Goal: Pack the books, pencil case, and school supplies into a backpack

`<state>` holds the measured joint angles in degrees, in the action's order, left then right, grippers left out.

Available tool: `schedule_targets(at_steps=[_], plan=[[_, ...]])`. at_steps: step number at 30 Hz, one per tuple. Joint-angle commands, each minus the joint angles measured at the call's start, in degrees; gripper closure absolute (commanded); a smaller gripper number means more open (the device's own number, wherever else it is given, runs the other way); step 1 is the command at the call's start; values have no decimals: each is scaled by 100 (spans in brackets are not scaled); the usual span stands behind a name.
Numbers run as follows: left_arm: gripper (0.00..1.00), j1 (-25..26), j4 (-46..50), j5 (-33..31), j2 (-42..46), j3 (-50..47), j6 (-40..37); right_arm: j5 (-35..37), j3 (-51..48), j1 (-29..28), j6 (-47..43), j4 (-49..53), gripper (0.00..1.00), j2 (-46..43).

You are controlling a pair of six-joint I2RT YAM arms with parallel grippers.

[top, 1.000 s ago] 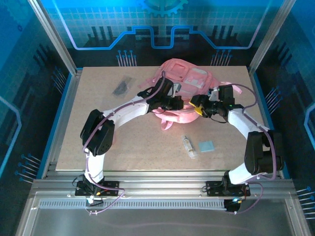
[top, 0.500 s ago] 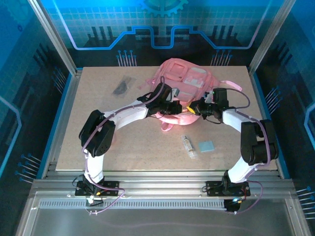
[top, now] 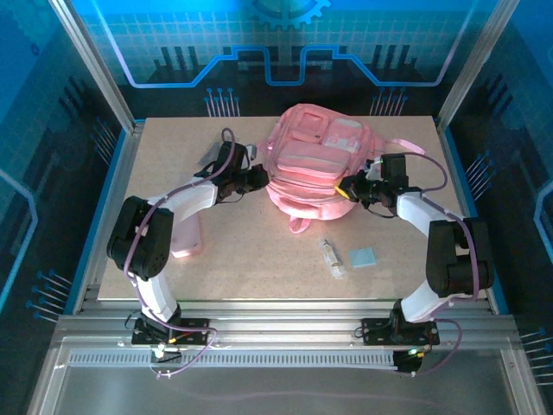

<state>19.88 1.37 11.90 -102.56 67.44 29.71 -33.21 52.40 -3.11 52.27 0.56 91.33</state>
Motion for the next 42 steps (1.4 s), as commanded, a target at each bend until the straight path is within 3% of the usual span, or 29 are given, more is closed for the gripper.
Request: schedule_targets(at_steps=[1, 5, 6, 10, 15, 21, 28, 32, 33, 35, 38, 39, 42], plan=[[100, -67, 85, -570, 492, -79, -243, 595, 542, 455, -672, 478, 100, 75], [100, 478, 171, -408, 851, -58, -298, 836, 995, 639, -866, 737, 100, 356], [100, 614, 162, -343, 845, -19, -295, 914, 1033, 677, -841, 761, 96, 368], [100, 1063, 187, -80, 295, 521, -341, 1034, 965, 777, -651, 775, 54, 86], [100, 1194, 298, 529, -606, 1483, -246, 855, 580, 777, -304, 909, 32, -644], [100, 1419, 459, 1051, -919, 2162, -488, 585, -59, 454, 416, 522, 26, -1204], [100, 1563, 605, 1209, -852, 2137, -691, 500, -138, -181, 1420, -568, 26, -511], [100, 1567, 502, 1305, -666, 1874, -703, 616, -20, -410, 1788, -1105, 28, 118], [100, 1567, 479, 1339, -618, 1810, -723, 632, -20, -429, 1880, -1332, 32, 255], [100, 1571, 452, 1332, -536, 1699, -794, 731, 19, -430, 1958, -1531, 48, 485], [100, 1559, 413, 1237, -411, 1483, -914, 783, -27, -405, 1996, -1764, 95, 611], [100, 1549, 404, 1176, -390, 1415, -943, 776, -52, -396, 1966, -1778, 100, 600], [100, 1462, 180, 832, -284, 1039, -946, 764, -167, -381, 1853, -1727, 100, 436]])
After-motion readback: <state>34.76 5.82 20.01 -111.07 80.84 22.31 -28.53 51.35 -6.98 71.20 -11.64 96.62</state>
